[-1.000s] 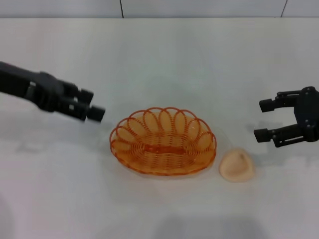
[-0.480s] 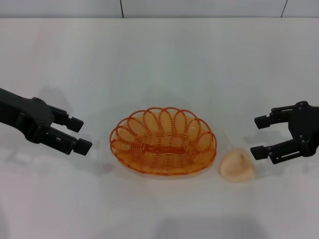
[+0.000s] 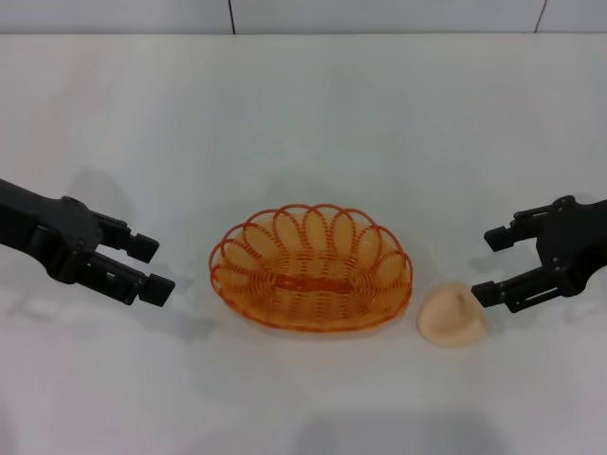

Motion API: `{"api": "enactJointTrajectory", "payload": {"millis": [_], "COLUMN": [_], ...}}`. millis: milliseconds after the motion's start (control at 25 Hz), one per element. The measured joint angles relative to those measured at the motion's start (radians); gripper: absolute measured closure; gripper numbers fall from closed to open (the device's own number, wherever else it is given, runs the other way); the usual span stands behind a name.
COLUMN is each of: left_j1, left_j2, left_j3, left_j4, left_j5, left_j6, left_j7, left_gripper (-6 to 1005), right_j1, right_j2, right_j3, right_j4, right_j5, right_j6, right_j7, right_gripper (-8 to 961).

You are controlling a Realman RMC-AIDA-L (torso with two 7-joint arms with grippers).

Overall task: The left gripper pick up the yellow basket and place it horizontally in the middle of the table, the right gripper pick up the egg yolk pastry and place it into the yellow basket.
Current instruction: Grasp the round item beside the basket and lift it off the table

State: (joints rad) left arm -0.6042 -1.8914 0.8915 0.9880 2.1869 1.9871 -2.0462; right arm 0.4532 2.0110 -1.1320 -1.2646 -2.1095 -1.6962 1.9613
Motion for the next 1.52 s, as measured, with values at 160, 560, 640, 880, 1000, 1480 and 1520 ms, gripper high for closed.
{"api": "enactJointTrajectory", "payload": {"millis": [160,560,640,880,1000,1480,1520], "left_j1": [0.001,0.001,0.001,0.008,0.01,0.015,0.015], "left_j2": [-0.001,-0.003,-0.004,-0.008,-0.01,-0.014,-0.014], "left_j3": [0.0,-0.004,-0.005,-0.004,-0.002,-0.005,-0.005], "left_j4": [-0.001,-0.006,-0.007,-0.008,-0.008,-0.01,-0.01], "left_j5": [0.0,0.001,0.001,0.001,0.001,0.001,0.001], "left_j6": [-0.001,-0.01,-0.013,-0.024,-0.03,-0.035,-0.036], "left_j7": [0.0,0.006,0.006,0.007,0.007,0.008,0.009], "left_gripper": [138,138,138,138,138,138,138], "right_j1": [-0.005,0.023,0.03,0.046,0.05,0.055,0.055], "right_j2": [0.0,0.002,0.003,0.003,0.004,0.006,0.006], "right_j3": [-0.058,-0.167,-0.185,-0.243,-0.271,-0.308,-0.311], "right_j4": [-0.087,-0.169,-0.172,-0.169,-0.166,-0.153,-0.147], "right_j5": [-0.02,-0.123,-0.134,-0.14,-0.153,-0.191,-0.191], "right_j6": [0.003,0.028,0.03,0.047,0.068,0.106,0.11], "right_j7": [0.074,0.212,0.23,0.267,0.285,0.296,0.296], "right_gripper": [123,125,125,126,128,151,153]}}
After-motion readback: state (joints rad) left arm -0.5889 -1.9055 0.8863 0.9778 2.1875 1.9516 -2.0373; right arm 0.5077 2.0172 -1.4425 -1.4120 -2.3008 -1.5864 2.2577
